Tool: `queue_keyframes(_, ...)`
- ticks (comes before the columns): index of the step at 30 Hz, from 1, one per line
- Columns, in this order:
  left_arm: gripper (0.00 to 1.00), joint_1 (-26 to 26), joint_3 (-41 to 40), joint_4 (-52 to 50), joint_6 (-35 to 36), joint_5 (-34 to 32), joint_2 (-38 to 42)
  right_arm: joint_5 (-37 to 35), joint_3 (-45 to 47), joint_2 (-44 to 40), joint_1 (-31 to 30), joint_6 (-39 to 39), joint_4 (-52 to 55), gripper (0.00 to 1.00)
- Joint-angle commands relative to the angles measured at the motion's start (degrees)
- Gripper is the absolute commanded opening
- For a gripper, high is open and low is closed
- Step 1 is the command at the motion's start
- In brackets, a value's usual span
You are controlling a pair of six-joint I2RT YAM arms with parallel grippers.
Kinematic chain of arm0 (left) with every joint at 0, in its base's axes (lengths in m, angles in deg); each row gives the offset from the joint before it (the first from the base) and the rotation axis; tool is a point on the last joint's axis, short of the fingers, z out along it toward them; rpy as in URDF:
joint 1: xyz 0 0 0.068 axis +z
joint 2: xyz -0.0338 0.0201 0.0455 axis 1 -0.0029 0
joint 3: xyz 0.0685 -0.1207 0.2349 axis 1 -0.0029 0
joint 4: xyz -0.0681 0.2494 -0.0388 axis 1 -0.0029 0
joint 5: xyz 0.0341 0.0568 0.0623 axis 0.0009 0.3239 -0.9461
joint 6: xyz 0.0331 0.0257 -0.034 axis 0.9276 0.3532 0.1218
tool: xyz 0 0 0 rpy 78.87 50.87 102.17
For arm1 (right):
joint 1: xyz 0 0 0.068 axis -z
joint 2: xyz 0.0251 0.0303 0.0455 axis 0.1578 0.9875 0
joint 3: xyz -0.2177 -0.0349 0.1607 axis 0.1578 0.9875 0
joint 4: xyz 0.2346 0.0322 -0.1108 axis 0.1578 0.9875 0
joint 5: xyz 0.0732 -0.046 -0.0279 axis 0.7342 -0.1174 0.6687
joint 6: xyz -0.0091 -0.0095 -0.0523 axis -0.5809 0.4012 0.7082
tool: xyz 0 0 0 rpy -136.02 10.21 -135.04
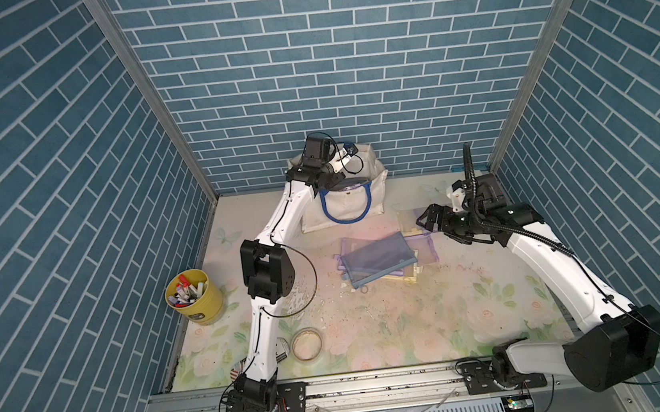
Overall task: Put the pencil pouch into the canvas bag
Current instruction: Place the pencil pouch in the canvas bag, then adjust the pencil pouch in the pencil pouch.
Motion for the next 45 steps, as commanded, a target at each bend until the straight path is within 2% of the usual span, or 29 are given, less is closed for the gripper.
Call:
queue_keyframes(1,0.64,0.22,-0.17,1.17,-5.21,0.84,6.60,-1.85,1.24,-0.30,-0.04,-1.26,1.02,0.99)
queue_keyframes(4,0.71,0.08,-3.07,1.74,-11.95,2.61,12.61,-1.52,1.91,1.34,-0.08,-3.12,0.08,0.99)
queue_keyframes(5,0.77,-0.08,-5.70,2.70,-14.80,2.39,15.43,-1.04,2.63,1.86,-0.21,-3.99,-1.20,0.99)
queue_keyframes(7,0.97,-1.28,-12.88,5.77,-20.14,-0.88,21.39,-0.31,4.75,2.52,-0.26,-6.32,-4.38,0.99)
queue_keyframes(8,0.99,-2.52,-17.25,7.09,-22.09,-3.09,24.85,-0.07,6.10,2.92,-0.26,-7.98,-6.26,0.99)
queue_keyframes(11,0.99,-5.65,-29.99,8.51,-29.92,-4.04,34.40,1.58,9.36,5.20,-0.29,-11.63,-11.38,0.99)
queue_keyframes(14,0.99,-8.21,-42.25,8.10,-39.88,1.02,42.15,2.91,10.65,8.88,-0.39,-13.26,-14.51,0.99)
queue_keyframes(17,0.99,-11.73,-53.36,7.56,-47.87,4.74,46.61,5.62,11.16,12.58,-0.52,-13.66,-18.48,0.98)
queue_keyframes(19,0.99,-12.06,-59.78,9.71,-54.04,8.77,48.11,8.10,11.46,14.63,-0.69,-13.89,-20.34,0.98)
queue_keyframes(21,0.99,-12.06,-64.16,12.42,-57.44,11.68,48.05,9.57,11.68,16.18,-1.01,-13.35,-20.11,0.97)
queue_keyframes(23,0.99,-12.06,-65.93,14.33,-57.82,13.80,45.88,10.29,12.78,16.96,-1.05,-12.96,-20.44,0.97)
queue_keyframes(30,0.99,-8.20,-65.11,18.85,-59.35,18.53,33.65,11.78,16.59,19.63,-1.57,-14.71,-25.82,0.96)
queue_keyframes(33,0.99,-8.07,-63.88,20.93,-58.36,19.58,29.80,9.27,17.53,20.12,-2.25,-15.67,-27.20,0.96)
queue_keyframes(38,0.99,-8.28,-63.75,26.83,-60.31,21.02,22.38,9.47,17.02,22.93,-3.02,-16.90,-30.64,0.95)
queue_keyframes(45,0.98,-9.41,-66.96,29.50,-62.41,21.81,20.61,10.67,14.35,27.43,-3.16,-14.82,-30.40,0.93)
